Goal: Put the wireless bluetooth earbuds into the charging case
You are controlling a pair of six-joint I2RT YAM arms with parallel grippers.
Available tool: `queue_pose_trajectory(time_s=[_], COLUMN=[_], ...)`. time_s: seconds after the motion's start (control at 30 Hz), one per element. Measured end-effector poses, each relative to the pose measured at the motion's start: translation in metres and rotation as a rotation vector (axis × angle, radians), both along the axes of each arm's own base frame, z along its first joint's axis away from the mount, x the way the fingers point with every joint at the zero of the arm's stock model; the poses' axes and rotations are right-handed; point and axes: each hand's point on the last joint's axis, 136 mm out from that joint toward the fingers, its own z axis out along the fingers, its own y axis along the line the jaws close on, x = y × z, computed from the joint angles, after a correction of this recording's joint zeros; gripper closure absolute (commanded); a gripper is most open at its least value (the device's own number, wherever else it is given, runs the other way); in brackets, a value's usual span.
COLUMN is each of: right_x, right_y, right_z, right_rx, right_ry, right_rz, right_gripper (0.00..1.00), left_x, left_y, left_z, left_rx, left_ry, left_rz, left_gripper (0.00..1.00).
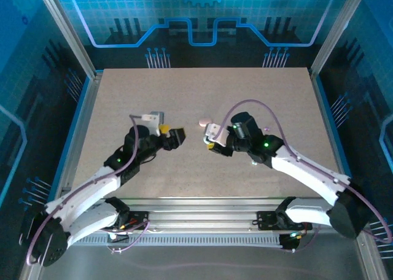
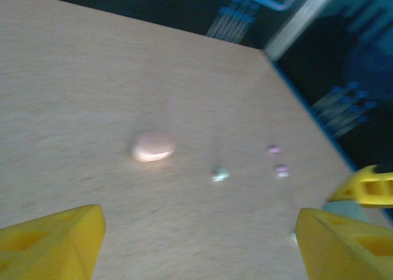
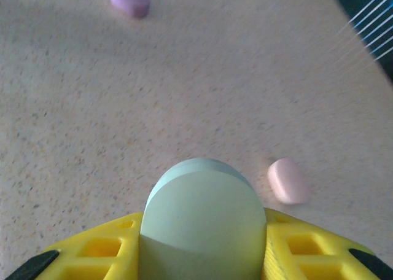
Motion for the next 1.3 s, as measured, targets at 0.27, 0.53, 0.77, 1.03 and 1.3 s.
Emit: queue_pose_trajectory(time_s=[0.27, 0.53, 0.77, 1.03, 1.3], right_x=[0.006, 0.008, 0.007, 0.010, 0.012], right_y=[-0.001, 0.000, 0.001, -0.003, -0.027], right_z=[0.019, 0.034, 0.039, 0.040, 0.033], right_rx=[0.074, 0.142, 0.161, 0.185, 0.266], right_ry=[-0.048, -0.082, -0.090, -0.118, -0.198], right_rz=[-0.039, -0.058, -0.057, -0.082, -0.128], right_gripper=[0.69, 0.68, 0.65, 0.45, 0.45], left_x=[-0.002, -0.012, -0.015, -0.014, -0.008], left_y=[-0.067, -0.103, -0.115, -0.118, -0.115], left_z=[0.034, 0.020, 0.013, 0.020, 0.027], left_rx=[-0.175, -0.187, -0.201, -0.273, -0.459], left_ry=[0.059, 0.162, 0.212, 0.252, 0.318], left_rz=[-0.290, -0.431, -0.471, -0.449, -0.373], left_gripper=[0.29, 0.35, 0.64, 0.79, 0.80])
